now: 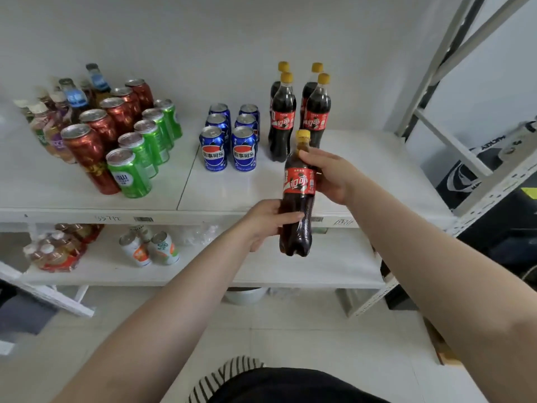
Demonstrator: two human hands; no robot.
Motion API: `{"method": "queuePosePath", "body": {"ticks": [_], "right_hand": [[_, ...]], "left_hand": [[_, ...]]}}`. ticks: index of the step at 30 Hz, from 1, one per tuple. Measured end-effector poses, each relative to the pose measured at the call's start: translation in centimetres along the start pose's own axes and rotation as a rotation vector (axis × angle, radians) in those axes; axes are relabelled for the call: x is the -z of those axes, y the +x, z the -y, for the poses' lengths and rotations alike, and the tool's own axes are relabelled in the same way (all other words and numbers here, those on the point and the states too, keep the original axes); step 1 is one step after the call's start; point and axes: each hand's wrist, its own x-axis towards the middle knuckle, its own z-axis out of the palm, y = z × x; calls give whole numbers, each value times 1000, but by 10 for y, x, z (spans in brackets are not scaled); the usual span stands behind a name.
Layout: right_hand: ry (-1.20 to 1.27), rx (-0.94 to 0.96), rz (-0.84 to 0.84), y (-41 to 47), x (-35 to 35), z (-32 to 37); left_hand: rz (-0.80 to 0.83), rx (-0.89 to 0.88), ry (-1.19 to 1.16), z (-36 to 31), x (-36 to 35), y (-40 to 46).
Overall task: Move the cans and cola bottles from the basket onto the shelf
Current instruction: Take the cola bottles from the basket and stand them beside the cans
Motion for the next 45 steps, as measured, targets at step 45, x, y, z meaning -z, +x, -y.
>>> {"method": "queuePosePath", "body": {"ticks": [45], "right_hand": [[-320,118,-142,126,-10,-19]], "left_hand": [[-261,-309,117,-146,81,130]]}}
